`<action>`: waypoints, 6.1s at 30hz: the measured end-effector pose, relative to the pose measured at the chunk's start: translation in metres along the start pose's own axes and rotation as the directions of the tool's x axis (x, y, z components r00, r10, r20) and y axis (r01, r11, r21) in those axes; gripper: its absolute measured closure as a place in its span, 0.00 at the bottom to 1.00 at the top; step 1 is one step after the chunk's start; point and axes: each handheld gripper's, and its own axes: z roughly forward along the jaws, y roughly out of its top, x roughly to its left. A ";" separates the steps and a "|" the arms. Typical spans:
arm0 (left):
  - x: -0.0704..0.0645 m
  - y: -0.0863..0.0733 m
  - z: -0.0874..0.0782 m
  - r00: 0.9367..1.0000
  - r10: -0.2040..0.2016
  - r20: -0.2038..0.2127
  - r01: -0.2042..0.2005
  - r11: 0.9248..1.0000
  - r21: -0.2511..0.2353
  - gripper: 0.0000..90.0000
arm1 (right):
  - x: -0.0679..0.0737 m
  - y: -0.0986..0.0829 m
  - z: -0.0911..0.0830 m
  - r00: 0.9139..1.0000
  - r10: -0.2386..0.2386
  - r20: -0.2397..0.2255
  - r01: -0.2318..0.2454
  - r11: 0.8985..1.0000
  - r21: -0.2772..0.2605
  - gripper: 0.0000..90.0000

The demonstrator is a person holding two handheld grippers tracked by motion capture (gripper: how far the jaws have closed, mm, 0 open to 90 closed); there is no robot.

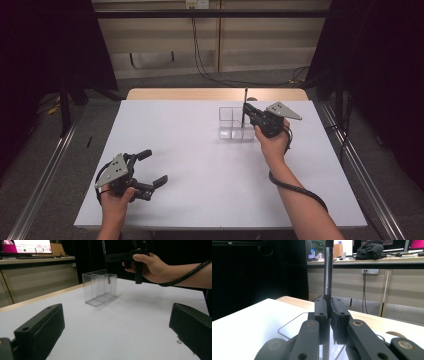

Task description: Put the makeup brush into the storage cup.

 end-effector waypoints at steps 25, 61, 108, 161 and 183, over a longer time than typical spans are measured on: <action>0.000 0.000 0.001 1.000 0.001 0.005 -0.001 1.000 0.006 0.00 | 0.002 -0.004 -0.004 0.999 0.021 -0.026 -0.021 1.000 0.003 0.73; 0.002 -0.003 0.002 1.000 -0.008 0.004 0.008 1.000 0.006 0.00 | 0.008 0.004 -0.018 0.992 0.012 -0.122 -0.007 0.999 0.039 0.15; 0.002 0.001 0.012 1.000 -0.012 0.016 0.012 1.000 -0.003 0.00 | 0.012 -0.003 -0.049 0.980 -0.018 -0.196 0.034 0.996 0.081 0.01; 0.003 0.000 0.016 1.000 -0.010 0.024 0.010 1.000 0.003 0.00 | 0.009 -0.017 -0.096 0.973 -0.059 -0.225 0.084 0.991 0.101 0.02; 0.003 0.000 0.017 1.000 -0.009 0.023 0.009 1.000 0.004 0.00 | -0.002 -0.028 -0.121 0.974 -0.041 -0.222 0.067 0.992 0.111 0.02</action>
